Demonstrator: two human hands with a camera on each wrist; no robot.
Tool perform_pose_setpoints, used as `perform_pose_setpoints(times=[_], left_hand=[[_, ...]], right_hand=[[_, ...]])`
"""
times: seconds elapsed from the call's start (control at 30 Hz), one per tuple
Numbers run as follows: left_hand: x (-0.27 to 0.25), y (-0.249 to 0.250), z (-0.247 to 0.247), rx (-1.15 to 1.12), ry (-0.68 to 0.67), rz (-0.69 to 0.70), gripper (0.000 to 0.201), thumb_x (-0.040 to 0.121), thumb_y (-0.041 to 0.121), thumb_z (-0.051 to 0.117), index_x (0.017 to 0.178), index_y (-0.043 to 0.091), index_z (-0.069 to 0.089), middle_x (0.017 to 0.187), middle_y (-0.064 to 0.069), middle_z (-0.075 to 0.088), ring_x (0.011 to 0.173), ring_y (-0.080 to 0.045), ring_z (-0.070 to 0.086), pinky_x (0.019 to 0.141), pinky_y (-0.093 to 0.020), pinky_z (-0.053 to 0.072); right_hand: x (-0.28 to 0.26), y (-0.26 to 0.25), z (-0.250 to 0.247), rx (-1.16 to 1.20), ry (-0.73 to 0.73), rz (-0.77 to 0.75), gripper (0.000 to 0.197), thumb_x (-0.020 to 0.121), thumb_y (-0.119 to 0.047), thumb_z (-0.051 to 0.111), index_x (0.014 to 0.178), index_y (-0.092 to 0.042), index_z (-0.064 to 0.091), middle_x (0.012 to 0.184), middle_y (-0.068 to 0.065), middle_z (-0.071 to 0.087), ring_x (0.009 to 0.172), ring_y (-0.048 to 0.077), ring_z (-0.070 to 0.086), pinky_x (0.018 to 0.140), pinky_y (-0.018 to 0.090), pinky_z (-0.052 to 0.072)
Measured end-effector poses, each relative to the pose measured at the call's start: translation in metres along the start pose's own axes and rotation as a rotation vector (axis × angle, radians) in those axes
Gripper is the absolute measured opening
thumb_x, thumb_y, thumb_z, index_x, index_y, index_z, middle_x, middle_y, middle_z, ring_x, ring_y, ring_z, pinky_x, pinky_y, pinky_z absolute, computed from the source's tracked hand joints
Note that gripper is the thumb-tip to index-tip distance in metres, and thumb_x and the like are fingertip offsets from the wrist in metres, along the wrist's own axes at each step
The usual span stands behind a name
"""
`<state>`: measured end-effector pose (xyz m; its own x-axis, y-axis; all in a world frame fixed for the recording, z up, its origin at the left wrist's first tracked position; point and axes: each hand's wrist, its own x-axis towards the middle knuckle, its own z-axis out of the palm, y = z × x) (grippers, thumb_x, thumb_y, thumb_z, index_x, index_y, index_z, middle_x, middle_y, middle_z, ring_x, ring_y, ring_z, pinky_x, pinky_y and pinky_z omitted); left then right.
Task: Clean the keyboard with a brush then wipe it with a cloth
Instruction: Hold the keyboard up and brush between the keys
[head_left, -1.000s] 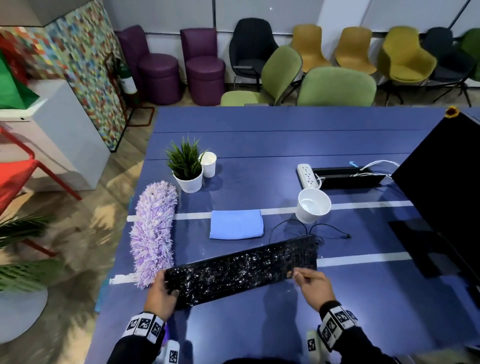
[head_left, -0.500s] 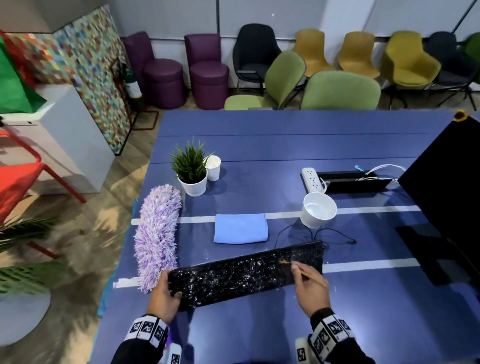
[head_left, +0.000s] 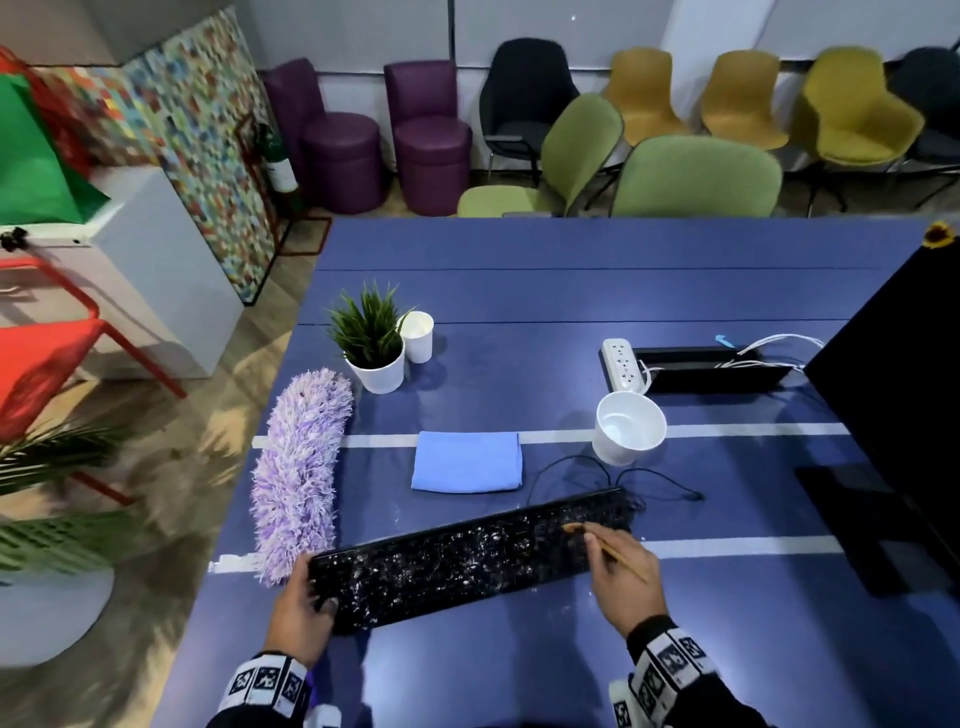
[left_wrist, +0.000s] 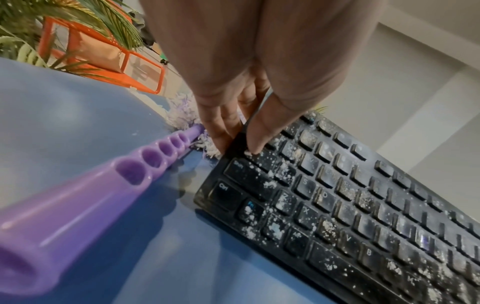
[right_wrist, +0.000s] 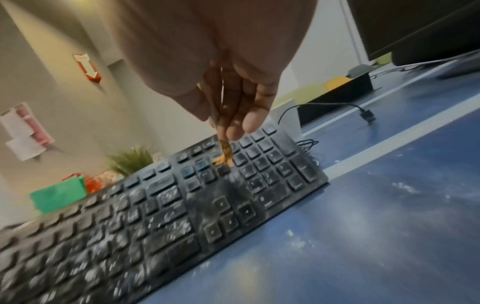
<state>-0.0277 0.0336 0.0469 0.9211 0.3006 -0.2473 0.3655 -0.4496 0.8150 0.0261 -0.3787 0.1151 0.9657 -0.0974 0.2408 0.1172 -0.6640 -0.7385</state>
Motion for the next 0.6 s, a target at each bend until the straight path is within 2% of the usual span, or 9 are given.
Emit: perform_pose_setpoints(times=[0.03,0.1,0.2,0.27,0.33,0.4,0.47,0.53,0.6], left_hand=[[-0.001,0.0,0.0,0.011,0.008,-0.004,0.067,0.073,-0.024,0.059,0.121,0.021,0.043,0.099,-0.014,0.069,0.088,-0.029,0.069,0.075,-0.015,0.054],[-0.002,0.002,0.0,0.026,0.018,0.002,0.065,0.073,-0.025,0.058,0.119,0.019,0.044,0.097,-0.015,0.069,0.085,-0.029,0.068,0.07,-0.005,0.049],[-0.002,0.006,0.0,0.026,0.005,0.022,0.062,0.074,-0.024,0.058,0.117,0.018,0.043,0.095,-0.015,0.069,0.083,-0.031,0.068,0.066,-0.002,0.046],[-0.004,0.01,0.0,0.022,0.007,0.021,0.061,0.075,-0.024,0.058,0.116,0.018,0.043,0.092,-0.015,0.069,0.08,-0.031,0.068,0.064,-0.001,0.046],[-0.004,0.014,-0.001,0.021,0.001,0.024,0.06,0.075,-0.023,0.059,0.116,0.017,0.043,0.091,-0.015,0.07,0.078,-0.028,0.068,0.062,-0.004,0.047],[-0.002,0.016,-0.003,0.039,-0.006,0.025,0.058,0.076,-0.021,0.06,0.119,0.015,0.044,0.089,-0.013,0.07,0.075,-0.027,0.068,0.062,-0.012,0.046],[-0.001,0.018,-0.003,0.045,-0.01,0.013,0.059,0.075,-0.019,0.062,0.119,0.017,0.045,0.088,-0.012,0.07,0.075,-0.026,0.069,0.063,-0.017,0.045],[-0.001,0.017,-0.003,0.033,-0.021,0.016,0.064,0.075,-0.02,0.061,0.112,0.029,0.045,0.089,-0.009,0.071,0.078,-0.025,0.071,0.067,-0.021,0.05],[-0.001,0.014,-0.004,0.034,-0.023,0.022,0.067,0.075,-0.021,0.059,0.106,0.036,0.045,0.09,-0.006,0.071,0.08,-0.022,0.071,0.071,-0.026,0.054]], right_hand=[[-0.002,0.002,0.0,0.002,0.018,0.027,0.023,0.091,-0.03,0.053,0.096,-0.021,0.074,0.082,-0.006,0.066,0.075,0.008,0.063,0.076,0.015,0.049],[-0.008,-0.002,0.007,0.004,-0.078,0.006,0.026,0.092,-0.035,0.051,0.101,-0.024,0.072,0.083,-0.005,0.066,0.075,0.005,0.062,0.073,0.022,0.051],[-0.016,-0.017,0.016,0.032,-0.215,-0.083,0.03,0.092,-0.043,0.051,0.102,-0.025,0.072,0.081,-0.011,0.064,0.073,-0.001,0.06,0.07,0.017,0.051],[-0.009,-0.023,0.012,0.05,-0.096,-0.076,0.02,0.089,-0.028,0.057,0.099,-0.022,0.073,0.082,-0.013,0.064,0.074,-0.002,0.06,0.072,0.011,0.048],[-0.004,-0.021,0.009,0.067,-0.01,-0.047,0.019,0.087,-0.018,0.058,0.099,-0.019,0.073,0.084,-0.008,0.066,0.077,0.001,0.06,0.075,0.007,0.046],[-0.009,-0.015,0.013,0.009,-0.116,-0.055,0.019,0.087,-0.016,0.058,0.098,-0.02,0.073,0.084,-0.004,0.07,0.076,0.003,0.062,0.074,0.003,0.043],[-0.018,-0.007,0.018,-0.041,-0.205,-0.078,0.02,0.088,-0.021,0.055,0.096,-0.023,0.074,0.085,-0.005,0.072,0.076,0.007,0.065,0.073,0.009,0.048],[-0.022,-0.008,0.017,-0.017,-0.156,-0.092,0.026,0.092,-0.033,0.05,0.099,-0.024,0.073,0.086,-0.007,0.071,0.078,0.004,0.063,0.072,0.015,0.052],[-0.023,-0.014,0.016,0.018,-0.104,-0.09,0.033,0.093,-0.038,0.046,0.105,-0.021,0.071,0.084,-0.008,0.067,0.08,0.001,0.059,0.072,0.011,0.048]])
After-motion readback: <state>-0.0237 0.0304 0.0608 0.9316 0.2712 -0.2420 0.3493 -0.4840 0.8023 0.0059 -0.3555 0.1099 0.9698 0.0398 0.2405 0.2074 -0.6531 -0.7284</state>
